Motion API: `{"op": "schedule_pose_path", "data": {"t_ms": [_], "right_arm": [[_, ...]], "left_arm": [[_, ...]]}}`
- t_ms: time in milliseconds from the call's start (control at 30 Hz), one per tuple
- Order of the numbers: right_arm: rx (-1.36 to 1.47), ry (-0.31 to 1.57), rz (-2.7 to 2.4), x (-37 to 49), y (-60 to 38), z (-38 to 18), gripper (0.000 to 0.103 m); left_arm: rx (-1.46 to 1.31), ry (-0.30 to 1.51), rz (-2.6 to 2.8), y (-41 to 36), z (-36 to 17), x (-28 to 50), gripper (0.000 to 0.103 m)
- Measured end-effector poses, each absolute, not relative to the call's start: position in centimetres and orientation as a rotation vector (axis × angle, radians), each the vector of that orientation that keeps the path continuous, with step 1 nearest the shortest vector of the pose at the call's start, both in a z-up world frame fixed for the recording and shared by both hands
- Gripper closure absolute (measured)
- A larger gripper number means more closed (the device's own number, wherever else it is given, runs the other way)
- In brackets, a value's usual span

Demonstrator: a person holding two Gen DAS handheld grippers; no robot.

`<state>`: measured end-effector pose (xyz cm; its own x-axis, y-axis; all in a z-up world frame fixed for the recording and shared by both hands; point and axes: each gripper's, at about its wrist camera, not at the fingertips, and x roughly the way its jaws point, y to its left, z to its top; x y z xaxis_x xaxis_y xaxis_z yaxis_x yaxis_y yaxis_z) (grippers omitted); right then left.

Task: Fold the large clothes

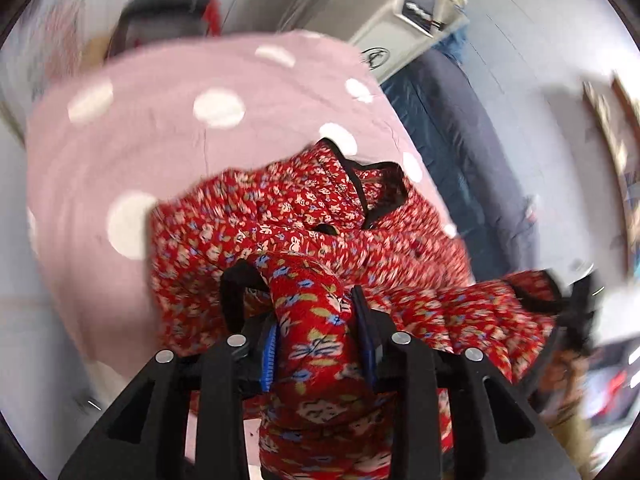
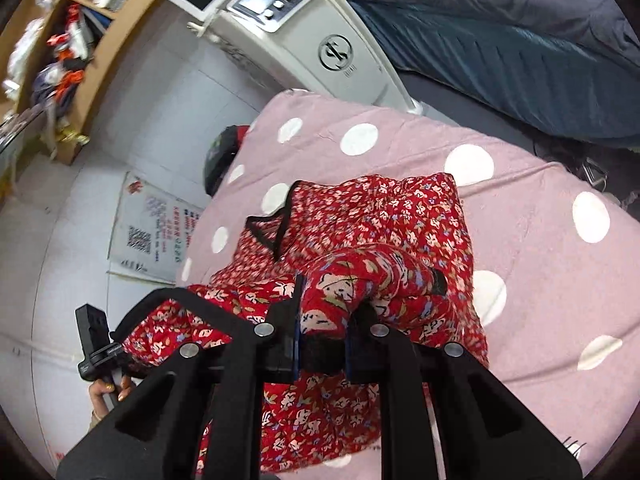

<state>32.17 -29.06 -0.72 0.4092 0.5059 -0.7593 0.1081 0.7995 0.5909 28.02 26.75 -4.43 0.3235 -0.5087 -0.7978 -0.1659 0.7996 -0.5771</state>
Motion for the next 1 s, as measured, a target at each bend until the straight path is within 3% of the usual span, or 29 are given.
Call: {"op": "schedule_pose_path", "data": {"t_ms": [167,233,333,433,567,667,1000], "right_arm": [[0.645,1.203,0.204,34.9,-28.0,-4.1,0.088],[0.633,1.227,0.174,35.6,-27.7,-5.1,0.086],[0.619,1.250,0.137,36.5,-27.3,-6.3,0.082],[0.644,1.251,0.130,36.8,-26.9,-6.8,0.071],[0.650,1.207,0.164,36.7,-26.1,-5.7,0.042],[0.606,1.157,0.190,35.8,-25.8,-3.4,0.030],[0.426,1.104,0.091,31.0,-30.1,-0.9,0.029]], "left_arm": [[-0.833,1.200,-0.334,30.4,-4.2,27.9,0.056],[-0.784,1.164,-0.284,31.7,-2.9,27.7,0.039],[-0.662,1.118,-0.204,33.1,-1.1,27.3,0.029],[-0.527,1.140,-0.173,32.4,-1.1,27.1,0.027],[-0.382,1.149,-0.141,30.3,-2.0,26.2,0.024],[-0.352,1.162,-0.130,28.7,-3.3,26.0,0.020],[-0.245,1.161,-0.072,27.3,-5.1,24.5,0.017]]}}
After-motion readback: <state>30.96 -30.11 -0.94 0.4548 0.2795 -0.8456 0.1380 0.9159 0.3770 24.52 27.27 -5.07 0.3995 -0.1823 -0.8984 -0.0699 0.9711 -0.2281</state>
